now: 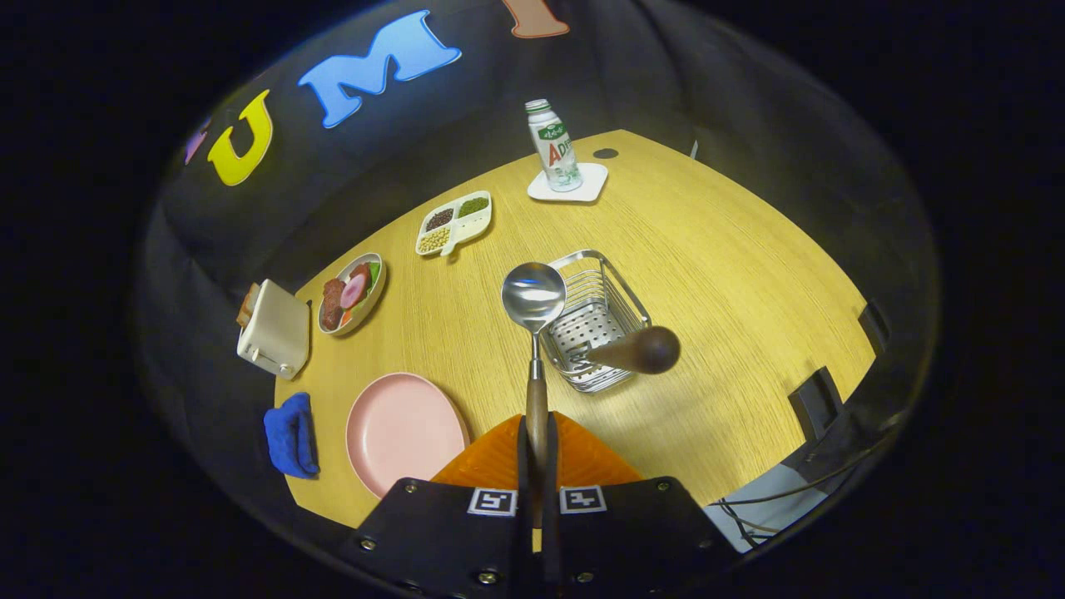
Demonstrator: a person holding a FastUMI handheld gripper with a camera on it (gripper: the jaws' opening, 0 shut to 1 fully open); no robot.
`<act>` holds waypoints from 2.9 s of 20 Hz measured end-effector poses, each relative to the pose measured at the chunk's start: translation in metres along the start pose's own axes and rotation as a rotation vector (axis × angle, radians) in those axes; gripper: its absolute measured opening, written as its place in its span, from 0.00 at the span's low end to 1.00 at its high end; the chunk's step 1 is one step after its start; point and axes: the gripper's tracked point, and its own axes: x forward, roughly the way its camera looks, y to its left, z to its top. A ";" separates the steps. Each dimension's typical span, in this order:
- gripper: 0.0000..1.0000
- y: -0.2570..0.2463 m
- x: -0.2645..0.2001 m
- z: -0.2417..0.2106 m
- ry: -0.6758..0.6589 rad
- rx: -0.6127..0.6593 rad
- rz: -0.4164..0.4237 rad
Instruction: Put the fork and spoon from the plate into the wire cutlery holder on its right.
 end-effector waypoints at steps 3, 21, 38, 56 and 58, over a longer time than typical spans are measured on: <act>0.04 -0.006 -0.001 -0.003 0.018 0.028 -0.003; 0.17 -0.010 0.000 0.023 -0.029 0.094 -0.020; 0.98 -0.009 -0.007 0.027 -0.088 0.019 -0.037; 0.98 0.059 -0.137 0.158 -0.763 -0.373 -0.051; 0.98 0.071 -0.160 0.171 -0.862 -0.404 -0.054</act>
